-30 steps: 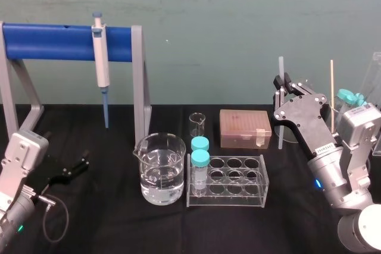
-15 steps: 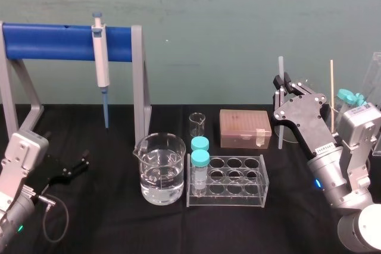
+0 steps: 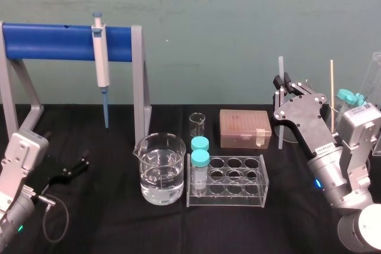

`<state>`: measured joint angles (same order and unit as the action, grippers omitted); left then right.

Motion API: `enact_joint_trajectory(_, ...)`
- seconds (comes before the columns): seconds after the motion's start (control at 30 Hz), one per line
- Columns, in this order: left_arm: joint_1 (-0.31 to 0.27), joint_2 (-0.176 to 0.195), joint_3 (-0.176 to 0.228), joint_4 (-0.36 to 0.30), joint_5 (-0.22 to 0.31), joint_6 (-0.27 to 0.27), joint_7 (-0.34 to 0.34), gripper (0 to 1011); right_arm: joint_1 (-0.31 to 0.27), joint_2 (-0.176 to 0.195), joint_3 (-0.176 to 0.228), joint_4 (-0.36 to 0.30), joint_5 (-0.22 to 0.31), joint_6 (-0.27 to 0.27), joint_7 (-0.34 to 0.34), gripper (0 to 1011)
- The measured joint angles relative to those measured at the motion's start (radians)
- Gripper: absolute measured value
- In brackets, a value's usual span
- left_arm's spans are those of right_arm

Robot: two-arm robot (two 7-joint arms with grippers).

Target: Pick up the stirring rod with one hand, then place it down.

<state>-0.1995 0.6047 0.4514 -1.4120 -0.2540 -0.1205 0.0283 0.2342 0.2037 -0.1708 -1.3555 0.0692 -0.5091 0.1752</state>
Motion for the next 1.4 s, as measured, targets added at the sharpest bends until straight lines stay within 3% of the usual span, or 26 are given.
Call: enact_joint_trajectory(1.4, 0.000, 0.000, 0.000, 0.000, 0.000, 0.000, 0.000, 1000, 0.000, 0.000, 0.000, 0.000, 0.000, 0.000, 0.001, 66)
